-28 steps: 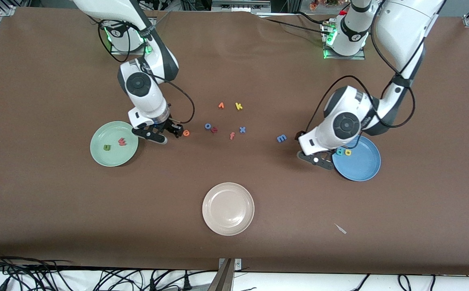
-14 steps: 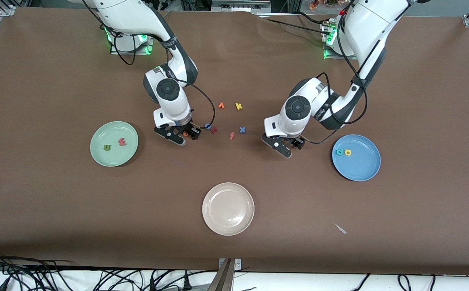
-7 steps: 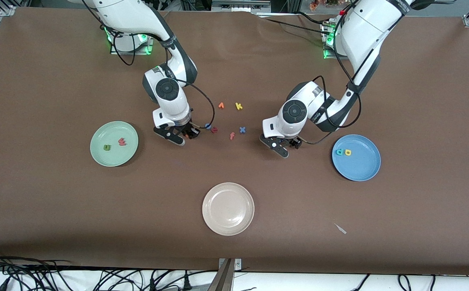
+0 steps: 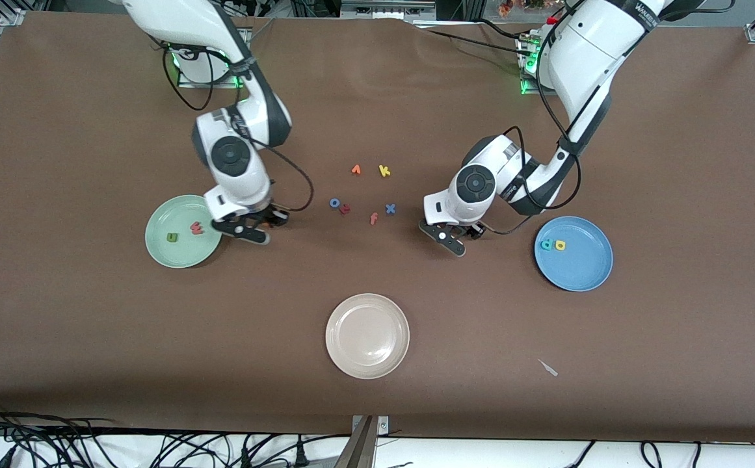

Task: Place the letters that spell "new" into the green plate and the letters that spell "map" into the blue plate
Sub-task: 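Place the blue E on the blue plate while the right gripper places the e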

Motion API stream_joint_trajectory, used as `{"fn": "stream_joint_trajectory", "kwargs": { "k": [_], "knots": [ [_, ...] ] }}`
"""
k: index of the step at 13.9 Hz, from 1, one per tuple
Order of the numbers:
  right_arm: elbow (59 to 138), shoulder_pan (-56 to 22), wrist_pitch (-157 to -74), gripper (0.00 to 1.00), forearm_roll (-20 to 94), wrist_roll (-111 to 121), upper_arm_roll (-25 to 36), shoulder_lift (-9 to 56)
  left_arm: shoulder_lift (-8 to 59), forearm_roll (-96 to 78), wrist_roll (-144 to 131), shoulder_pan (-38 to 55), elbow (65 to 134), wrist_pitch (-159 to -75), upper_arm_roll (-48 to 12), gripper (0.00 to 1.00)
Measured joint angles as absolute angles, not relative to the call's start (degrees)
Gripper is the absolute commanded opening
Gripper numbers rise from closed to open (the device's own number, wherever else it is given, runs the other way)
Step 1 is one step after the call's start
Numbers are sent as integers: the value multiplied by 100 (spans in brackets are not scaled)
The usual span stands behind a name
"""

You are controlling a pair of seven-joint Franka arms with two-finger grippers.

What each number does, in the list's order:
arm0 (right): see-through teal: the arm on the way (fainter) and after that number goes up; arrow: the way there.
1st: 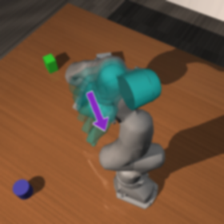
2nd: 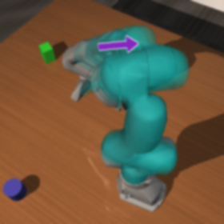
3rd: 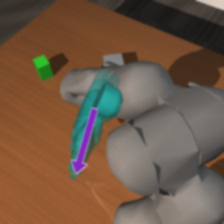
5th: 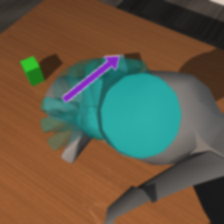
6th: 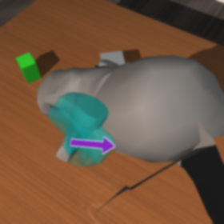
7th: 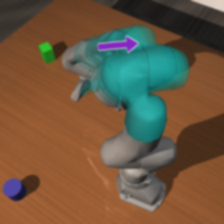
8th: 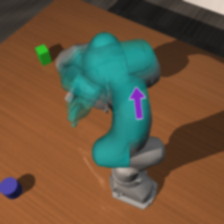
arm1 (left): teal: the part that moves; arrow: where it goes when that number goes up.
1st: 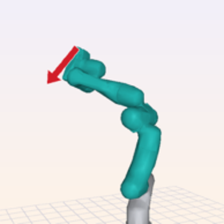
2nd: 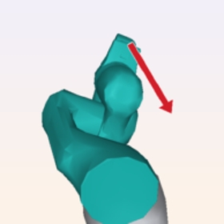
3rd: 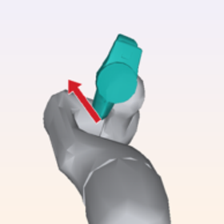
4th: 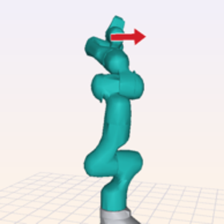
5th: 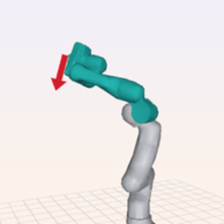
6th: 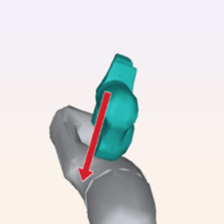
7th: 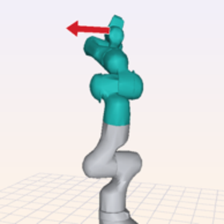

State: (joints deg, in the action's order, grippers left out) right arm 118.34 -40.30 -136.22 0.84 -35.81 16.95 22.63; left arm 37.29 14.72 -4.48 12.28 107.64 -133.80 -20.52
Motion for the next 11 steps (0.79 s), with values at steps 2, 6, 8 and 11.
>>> {"fn": "stream_joint_trajectory", "kwargs": {
  "k": [2, 6, 8, 11],
  "knots": [
    [11861, -4018, -13289, 19, 84, -2599, 2178, 2036, 3725, 1472, -466, 1227, 10758, -13380, -2052, 41],
    [12264, -3994, -13274, 20, 85, -923, 3083, 1830, 3715, 1472, -601, 1228, 10749, -13380, -2060, 26],
    [12660, -3990, -13596, 20, 85, -421, 3376, 1697, 3689, 1470, -671, 1223, 10738, -13369, -2074, 13],
    [13249, -3988, -14182, 21, 88, -122, 3577, 1575, 3703, 1470, -736, 1221, 10737, -13375, -2071, 5]
  ]
}}
